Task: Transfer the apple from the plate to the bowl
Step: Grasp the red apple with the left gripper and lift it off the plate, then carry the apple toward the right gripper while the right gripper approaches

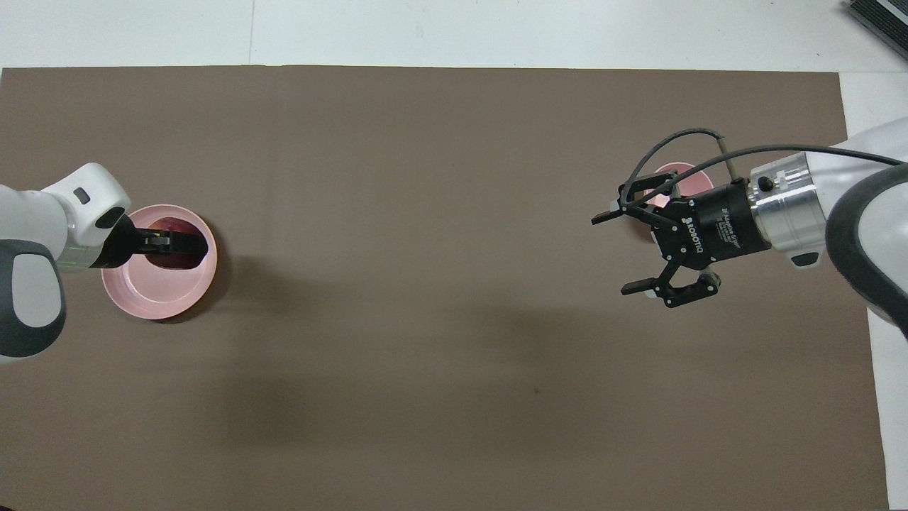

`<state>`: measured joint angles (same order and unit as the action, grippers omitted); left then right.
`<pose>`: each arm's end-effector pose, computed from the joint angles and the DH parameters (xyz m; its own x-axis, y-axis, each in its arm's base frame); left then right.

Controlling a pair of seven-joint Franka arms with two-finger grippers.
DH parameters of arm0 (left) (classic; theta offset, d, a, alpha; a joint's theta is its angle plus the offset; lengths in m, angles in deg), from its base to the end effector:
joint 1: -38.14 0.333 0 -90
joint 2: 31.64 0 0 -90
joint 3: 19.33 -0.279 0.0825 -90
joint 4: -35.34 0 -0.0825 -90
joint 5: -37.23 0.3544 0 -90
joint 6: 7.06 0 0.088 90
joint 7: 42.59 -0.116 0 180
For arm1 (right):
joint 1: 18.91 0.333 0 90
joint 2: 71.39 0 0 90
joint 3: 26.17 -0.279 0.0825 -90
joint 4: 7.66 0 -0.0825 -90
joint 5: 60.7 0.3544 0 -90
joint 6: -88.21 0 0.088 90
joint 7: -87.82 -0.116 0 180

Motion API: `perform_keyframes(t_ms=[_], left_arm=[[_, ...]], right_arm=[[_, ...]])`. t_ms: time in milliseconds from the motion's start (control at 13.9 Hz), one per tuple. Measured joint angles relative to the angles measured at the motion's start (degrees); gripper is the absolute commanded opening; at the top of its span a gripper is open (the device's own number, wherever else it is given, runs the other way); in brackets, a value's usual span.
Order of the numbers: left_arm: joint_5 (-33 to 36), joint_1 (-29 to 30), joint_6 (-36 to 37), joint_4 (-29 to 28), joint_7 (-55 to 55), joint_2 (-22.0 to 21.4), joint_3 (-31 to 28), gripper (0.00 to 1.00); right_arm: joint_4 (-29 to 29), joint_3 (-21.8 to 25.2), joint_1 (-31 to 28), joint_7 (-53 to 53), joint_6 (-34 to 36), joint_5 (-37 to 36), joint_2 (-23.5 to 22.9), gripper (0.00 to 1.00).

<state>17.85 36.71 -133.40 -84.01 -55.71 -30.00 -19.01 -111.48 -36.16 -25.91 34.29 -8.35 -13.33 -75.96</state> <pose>0.5357 -0.0301 0.3925 0.9904 -0.0529 0.1273 -0.0851 -0.9612 0.2626 0.5351 0.1032 0.4734 0.4187 -0.5639 -0.7118 -0.8971 -0.3787 -0.2277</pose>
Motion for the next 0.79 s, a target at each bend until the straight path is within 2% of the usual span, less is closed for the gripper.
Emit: perform_keyframes(t_ms=[143,287,502,789], left_arm=[[-4.59,-3.17,-0.03,0.26,4.52,-0.23,0.33,0.00],[-5.91,-7.04,-0.10,1.38,10.70,-0.22,0.59,0.00],[-9.06,-12.57,-1.31,3.80,18.48,-0.20,1.77,0.00],[-12.16,-16.06,-11.57,4.28,27.84,0.14,6.62,0.00]], right_arm=[[-2.21,0.00,0.31,-0.22,-3.04,5.28,-0.01,1.00],[-4.12,0.00,1.44,-0.29,-5.33,9.66,-0.02,1.00],[-5.51,-0.04,4.81,-3.91,-9.90,12.07,0.00,1.00],[-7.48,-0.07,10.47,-5.42,-19.97,16.35,-1.12,1.00]])
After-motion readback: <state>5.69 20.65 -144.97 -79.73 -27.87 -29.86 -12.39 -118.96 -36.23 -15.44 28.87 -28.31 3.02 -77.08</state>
